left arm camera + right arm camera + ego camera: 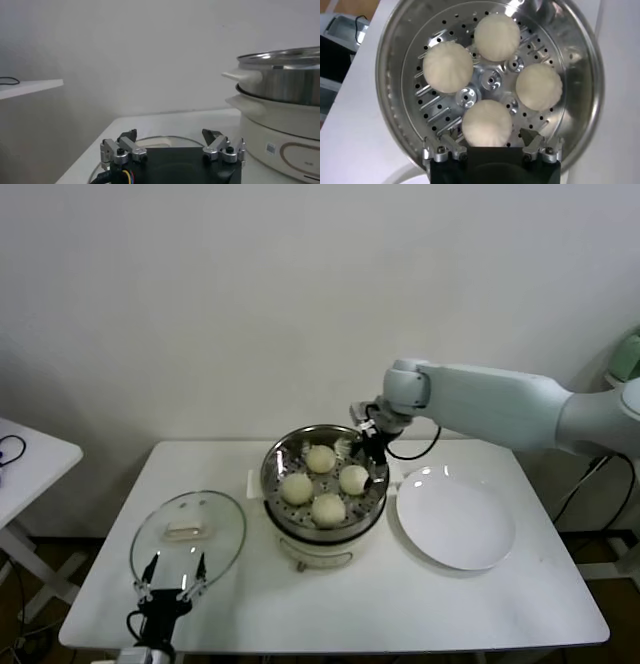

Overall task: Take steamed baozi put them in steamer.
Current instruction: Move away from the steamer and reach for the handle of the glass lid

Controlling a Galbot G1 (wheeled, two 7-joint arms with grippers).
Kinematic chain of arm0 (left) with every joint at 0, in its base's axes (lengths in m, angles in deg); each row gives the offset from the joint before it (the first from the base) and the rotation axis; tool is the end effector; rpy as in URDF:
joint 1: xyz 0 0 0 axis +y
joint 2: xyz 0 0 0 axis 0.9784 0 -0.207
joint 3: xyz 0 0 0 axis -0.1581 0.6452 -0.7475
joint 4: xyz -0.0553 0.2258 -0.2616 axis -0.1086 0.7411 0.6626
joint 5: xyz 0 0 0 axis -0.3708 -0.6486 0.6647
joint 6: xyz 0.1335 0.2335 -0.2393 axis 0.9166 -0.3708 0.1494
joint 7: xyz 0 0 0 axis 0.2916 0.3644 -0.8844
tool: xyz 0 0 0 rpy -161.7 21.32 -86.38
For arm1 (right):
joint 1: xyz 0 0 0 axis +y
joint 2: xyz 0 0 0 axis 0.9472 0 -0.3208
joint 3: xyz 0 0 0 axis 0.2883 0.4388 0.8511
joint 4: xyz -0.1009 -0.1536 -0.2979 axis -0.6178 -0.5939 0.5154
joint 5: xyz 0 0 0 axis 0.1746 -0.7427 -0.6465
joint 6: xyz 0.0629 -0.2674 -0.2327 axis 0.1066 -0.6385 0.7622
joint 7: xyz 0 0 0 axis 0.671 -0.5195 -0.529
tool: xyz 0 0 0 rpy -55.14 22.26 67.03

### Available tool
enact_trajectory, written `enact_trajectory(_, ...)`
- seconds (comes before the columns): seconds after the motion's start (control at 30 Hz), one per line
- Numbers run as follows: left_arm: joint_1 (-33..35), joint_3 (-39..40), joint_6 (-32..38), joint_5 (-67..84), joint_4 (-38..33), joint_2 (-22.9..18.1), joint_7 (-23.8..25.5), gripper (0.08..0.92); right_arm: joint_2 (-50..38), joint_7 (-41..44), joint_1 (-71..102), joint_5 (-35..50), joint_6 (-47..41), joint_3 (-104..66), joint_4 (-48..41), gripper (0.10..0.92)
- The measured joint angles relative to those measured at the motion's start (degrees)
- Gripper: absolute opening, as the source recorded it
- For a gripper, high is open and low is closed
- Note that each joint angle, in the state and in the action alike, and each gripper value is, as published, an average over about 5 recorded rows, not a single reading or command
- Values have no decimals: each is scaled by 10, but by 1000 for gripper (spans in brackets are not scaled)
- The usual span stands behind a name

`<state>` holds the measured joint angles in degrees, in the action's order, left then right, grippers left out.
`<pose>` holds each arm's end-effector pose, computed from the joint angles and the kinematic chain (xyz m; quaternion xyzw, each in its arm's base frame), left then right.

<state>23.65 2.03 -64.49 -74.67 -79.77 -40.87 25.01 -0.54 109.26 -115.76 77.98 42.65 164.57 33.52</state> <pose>0.1379 0.0676 -0.3727 0.0506 -0.9930 -0.0495 0.0940 0.5822 0.0510 -0.0749 0.5782 -0.5151 0.5415 0.3274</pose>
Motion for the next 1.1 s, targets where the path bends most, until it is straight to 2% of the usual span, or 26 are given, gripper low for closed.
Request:
enact_trajectory(0.23, -4, -1, -3, 3, -3, 1, 1, 823, -47, -23, -50, 37, 3, -10, 22, 823)
enact_trajectory(0.5, -8, 0, -3, 5, -3, 3, 0, 823, -153, -158, 1, 97, 12, -122, 89, 823)
enact_trajectory(0.83, -9, 1, -2, 7, -1, 8, -1, 823, -285, -368, 256, 119, 59, -384, 214, 823)
enact_trajectory(1.1, -15, 1, -2, 7, -1, 8, -2, 823, -316, -492, 554, 108, 102, -672, 311, 823)
